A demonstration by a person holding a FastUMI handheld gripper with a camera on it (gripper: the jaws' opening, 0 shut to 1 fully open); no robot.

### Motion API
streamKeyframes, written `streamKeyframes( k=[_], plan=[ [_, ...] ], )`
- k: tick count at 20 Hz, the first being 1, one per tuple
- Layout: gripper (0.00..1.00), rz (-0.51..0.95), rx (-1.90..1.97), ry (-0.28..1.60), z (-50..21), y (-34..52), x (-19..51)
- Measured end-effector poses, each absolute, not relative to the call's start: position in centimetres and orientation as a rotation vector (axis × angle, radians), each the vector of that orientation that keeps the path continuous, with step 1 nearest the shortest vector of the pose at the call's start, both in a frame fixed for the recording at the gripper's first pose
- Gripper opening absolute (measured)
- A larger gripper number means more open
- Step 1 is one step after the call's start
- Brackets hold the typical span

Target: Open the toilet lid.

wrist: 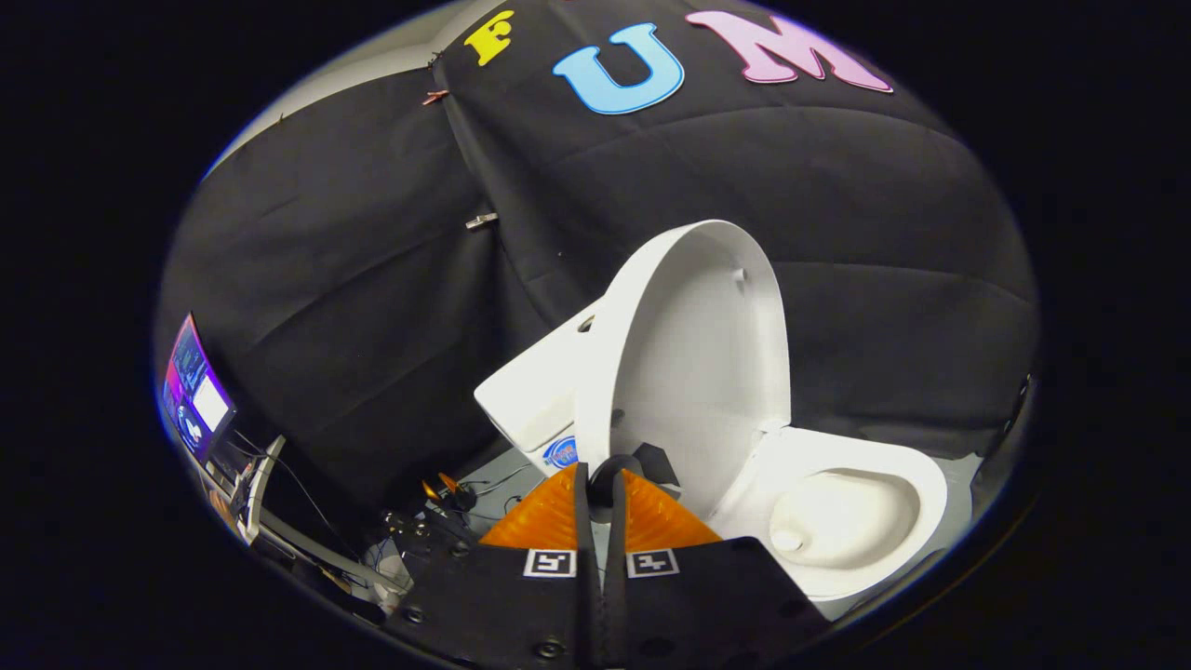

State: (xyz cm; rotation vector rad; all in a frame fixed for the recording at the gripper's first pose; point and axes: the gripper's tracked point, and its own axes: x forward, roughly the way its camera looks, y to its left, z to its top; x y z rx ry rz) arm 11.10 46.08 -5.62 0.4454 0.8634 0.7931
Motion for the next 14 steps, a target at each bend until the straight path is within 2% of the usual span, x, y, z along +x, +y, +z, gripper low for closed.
streamKeyframes(
  k=[5, 8, 12, 13, 14],
  plan=[
    [0.12, 0.779, 0.406, 0.835, -5.5, 49.1, 10.5],
    [0.18, 0.839, 0.436, 0.814, -4.6, 50.1, 9.1],
    [0.94, 0.880, 0.452, 0.773, -3.4, 50.9, 8.8],
    [0.91, 0.871, 0.418, 0.742, -3.5, 50.6, 9.2],
    [0.98, 0.864, 0.399, 0.711, -3.2, 50.5, 9.4]
  ],
)
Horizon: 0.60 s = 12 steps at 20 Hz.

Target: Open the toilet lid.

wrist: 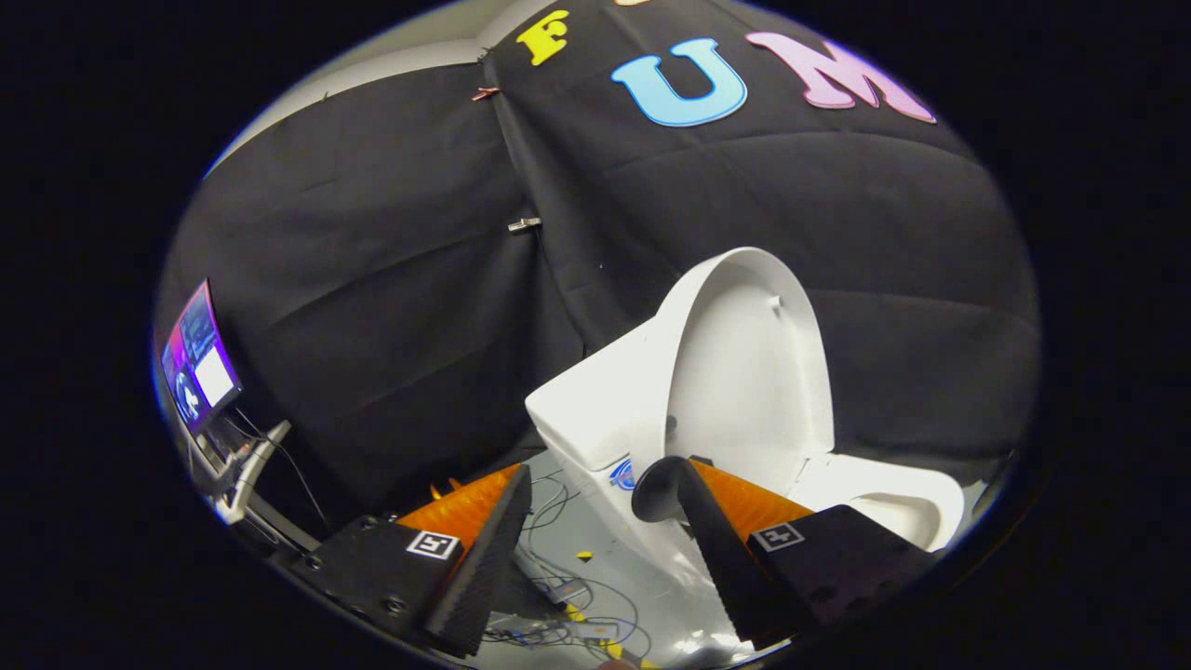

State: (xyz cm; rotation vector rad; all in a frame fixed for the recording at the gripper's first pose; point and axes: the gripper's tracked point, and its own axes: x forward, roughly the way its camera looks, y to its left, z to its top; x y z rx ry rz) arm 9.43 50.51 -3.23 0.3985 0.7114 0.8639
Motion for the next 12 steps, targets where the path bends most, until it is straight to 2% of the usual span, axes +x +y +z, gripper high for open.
streamKeyframes(
  k=[6, 12],
  plan=[
    [0.99, 0.801, 0.362, 0.639, -2.5, 48.0, 10.9],
    [0.99, 0.674, 0.235, 0.482, -1.4, 39.7, 12.9]
  ],
)
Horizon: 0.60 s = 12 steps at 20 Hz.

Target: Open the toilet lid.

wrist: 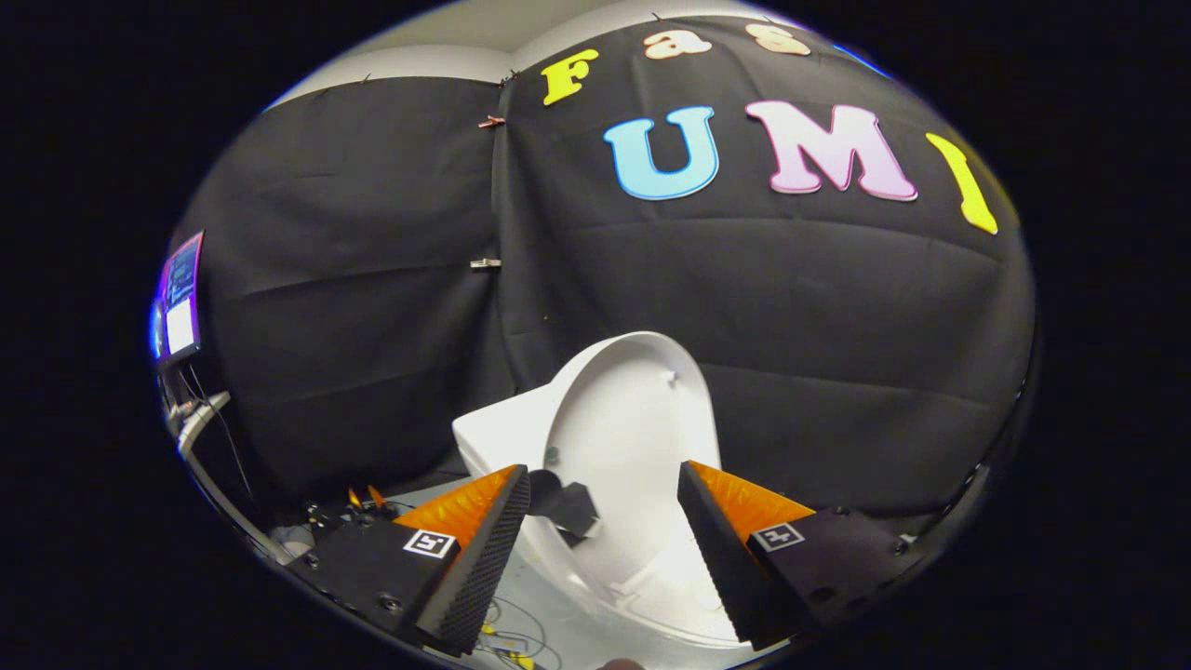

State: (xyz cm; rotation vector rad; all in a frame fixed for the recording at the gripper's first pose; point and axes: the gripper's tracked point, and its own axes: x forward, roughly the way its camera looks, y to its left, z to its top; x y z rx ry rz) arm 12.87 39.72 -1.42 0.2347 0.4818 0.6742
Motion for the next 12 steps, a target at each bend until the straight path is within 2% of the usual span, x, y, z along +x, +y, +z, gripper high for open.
streamKeyframes(
  k=[6, 12],
  plan=[
    [0.99, 0.434, 0.102, 0.255, 2.2, 25.4, 14.0],
    [0.98, 0.230, 0.053, 0.170, 2.6, 10.5, 10.5]
  ],
)
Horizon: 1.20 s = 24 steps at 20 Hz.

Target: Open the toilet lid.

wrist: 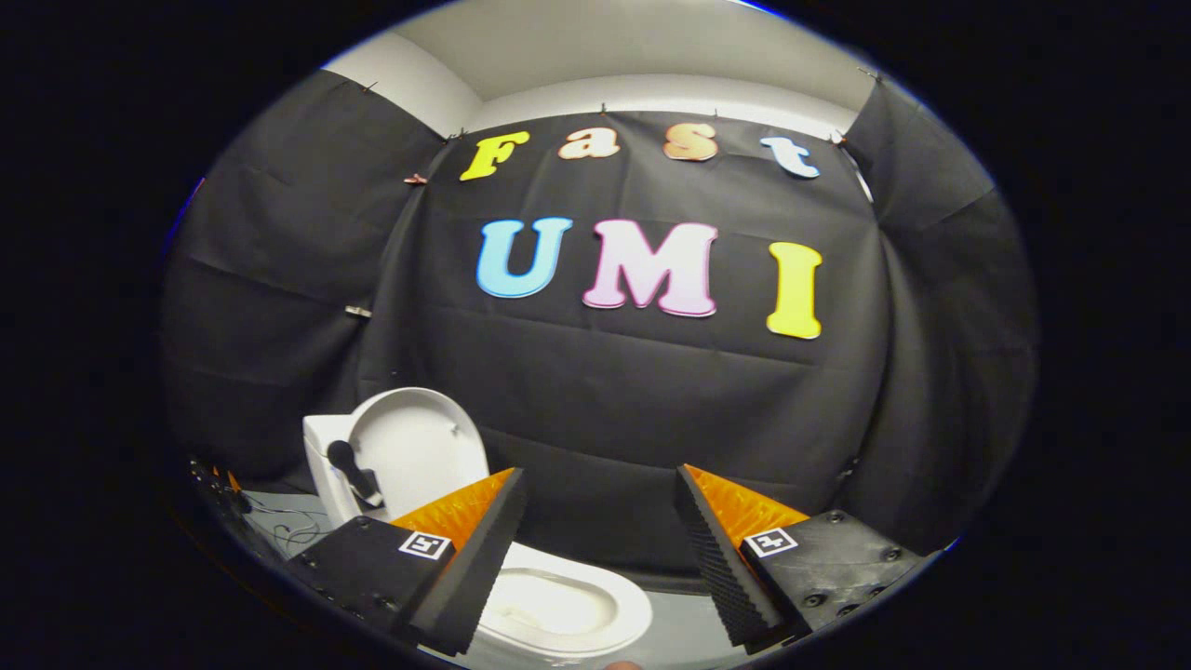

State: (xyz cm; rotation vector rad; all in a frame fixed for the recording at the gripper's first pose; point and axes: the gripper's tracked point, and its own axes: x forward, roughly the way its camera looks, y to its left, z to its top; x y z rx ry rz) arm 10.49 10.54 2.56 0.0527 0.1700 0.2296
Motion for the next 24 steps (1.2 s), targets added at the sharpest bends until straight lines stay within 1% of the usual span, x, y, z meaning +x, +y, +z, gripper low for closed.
streamKeyframes(
  k=[4, 6, 8, 10, 15, 24],
  plan=[
    [0.98, 0.108, 0.037, 0.162, 0.7, 2.9, 8.5],
    [0.99, 0.065, 0.060, 0.180, -0.5, 0.6, 7.5],
    [0.99, 0.064, 0.109, 0.178, -1.0, 0.1, 6.6],
    [0.98, 0.030, 0.087, 0.181, -2.4, -1.2, 6.4],
    [0.99, -0.023, 0.076, 0.156, -1.7, -2.8, 6.4],
    [0.99, -0.031, 0.080, 0.167, -1.7, -2.9, 6.1]
  ],
)
